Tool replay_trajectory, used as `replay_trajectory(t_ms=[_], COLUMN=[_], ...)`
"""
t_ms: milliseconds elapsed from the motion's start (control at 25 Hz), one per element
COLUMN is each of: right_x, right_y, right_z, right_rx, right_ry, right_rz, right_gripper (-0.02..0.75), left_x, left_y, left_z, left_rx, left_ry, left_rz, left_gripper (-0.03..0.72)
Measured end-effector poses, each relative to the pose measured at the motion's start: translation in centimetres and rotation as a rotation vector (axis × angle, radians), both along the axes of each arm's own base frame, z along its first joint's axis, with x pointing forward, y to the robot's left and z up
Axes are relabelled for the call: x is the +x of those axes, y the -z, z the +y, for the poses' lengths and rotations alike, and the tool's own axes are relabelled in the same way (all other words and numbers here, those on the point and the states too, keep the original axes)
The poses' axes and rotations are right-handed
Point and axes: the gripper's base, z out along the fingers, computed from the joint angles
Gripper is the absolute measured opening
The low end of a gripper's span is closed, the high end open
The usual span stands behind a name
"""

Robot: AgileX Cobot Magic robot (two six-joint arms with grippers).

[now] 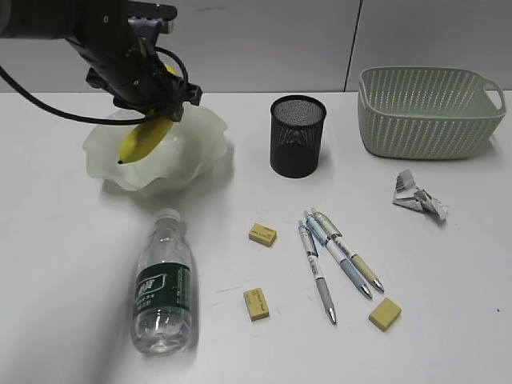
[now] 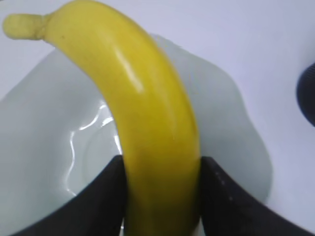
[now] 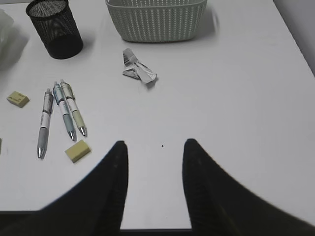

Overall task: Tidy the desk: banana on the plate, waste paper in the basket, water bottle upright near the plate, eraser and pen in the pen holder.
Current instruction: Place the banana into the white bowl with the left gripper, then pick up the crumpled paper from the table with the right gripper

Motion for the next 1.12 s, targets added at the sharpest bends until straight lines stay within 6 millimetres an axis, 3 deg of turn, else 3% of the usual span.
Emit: replay_trajectory(t_ms=[120,280,480,560,680,840,1000,1120], right_x=[0.0,0.0,0.0,0.0,0.0,0.0,0.0,0.0], right_y=[0.0,0.0,0.0,0.0,0.0,0.0,0.0,0.0], right_z=[0.0,0.0,0.0,0.0,0.1,0.1,0.1,0.1], right_rx=[0.0,0.001,0.004,0.005,0.007,0.007,0.007,0.007], right_ry=[0.0,-0.001,-0.003,-0.003,-0.005,-0.005,-0.005,-0.005], right_rz=[0.0,0.0,0.0,0.0,0.001,0.001,0.001,0.001], right_gripper=[0.307,0.307,0.307,0.307,0.307,0.307,0.307,0.307], left_x=[0.7,0.8,0.7,0.4,-1.4,-7.7,-17.9,-25.4], left_y=[0.8,1.2,1.2,0.5,-2.4,-7.1,-11.4,-12.7], left_z=[0.9,0.9,0.8,1.0,2.0,5.0,9.2,12.9], left_rx=[-0.001,-0.012,-0.029,-0.03,-0.011,-0.006,-0.06,-0.08], left_ry=[-0.022,-0.03,-0.036,-0.039,-0.027,-0.003,0.007,-0.019], left_rz=[0.008,0.02,0.028,0.029,-0.016,-0.111,-0.238,-0.29], left_gripper=[0.353,0.498,0.535,0.538,0.537,0.501,0.487,0.486])
